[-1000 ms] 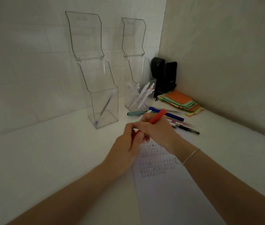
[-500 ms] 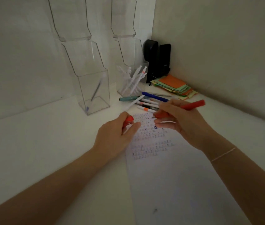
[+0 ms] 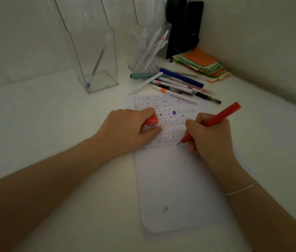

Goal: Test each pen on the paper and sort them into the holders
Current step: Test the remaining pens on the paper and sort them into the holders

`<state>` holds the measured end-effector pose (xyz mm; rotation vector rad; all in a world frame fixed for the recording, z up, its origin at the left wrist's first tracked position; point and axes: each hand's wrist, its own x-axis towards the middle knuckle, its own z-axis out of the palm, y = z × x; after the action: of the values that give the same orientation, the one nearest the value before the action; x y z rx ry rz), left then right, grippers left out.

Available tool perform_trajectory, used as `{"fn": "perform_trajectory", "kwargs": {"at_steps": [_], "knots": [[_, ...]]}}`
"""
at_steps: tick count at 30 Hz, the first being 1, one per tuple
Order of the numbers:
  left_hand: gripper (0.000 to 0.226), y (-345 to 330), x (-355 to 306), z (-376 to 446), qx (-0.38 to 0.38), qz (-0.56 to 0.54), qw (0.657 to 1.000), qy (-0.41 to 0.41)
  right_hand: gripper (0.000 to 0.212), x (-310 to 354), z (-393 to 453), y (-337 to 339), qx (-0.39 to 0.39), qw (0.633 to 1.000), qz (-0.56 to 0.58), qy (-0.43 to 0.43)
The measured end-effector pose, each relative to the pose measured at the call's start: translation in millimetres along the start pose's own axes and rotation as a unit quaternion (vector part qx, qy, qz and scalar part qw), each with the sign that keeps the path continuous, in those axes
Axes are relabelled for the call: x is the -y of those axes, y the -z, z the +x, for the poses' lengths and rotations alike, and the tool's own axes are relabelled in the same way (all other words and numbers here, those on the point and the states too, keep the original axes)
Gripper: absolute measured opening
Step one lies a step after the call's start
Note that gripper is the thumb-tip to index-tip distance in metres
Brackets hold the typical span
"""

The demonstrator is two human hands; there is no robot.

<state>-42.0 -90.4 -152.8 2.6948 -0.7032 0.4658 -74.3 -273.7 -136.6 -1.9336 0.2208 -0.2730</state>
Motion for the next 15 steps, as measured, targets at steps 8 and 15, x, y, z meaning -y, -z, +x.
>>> {"fn": "perform_trajectory", "kwargs": {"at_steps": [8,15], "knots": [[0.029,-1.9,-0.4,0.8,0.014,-0.002,1.000,0.005,0.021,1.0,0.6,-3.0,0.005,1.000,0.000,0.003],[0.029,-2.0,-0.6,0.7,0.013,-0.005,1.000,-0.002,0.018,-0.4,0.1,-3.9,-0.007,1.000,0.009,0.004]]}}
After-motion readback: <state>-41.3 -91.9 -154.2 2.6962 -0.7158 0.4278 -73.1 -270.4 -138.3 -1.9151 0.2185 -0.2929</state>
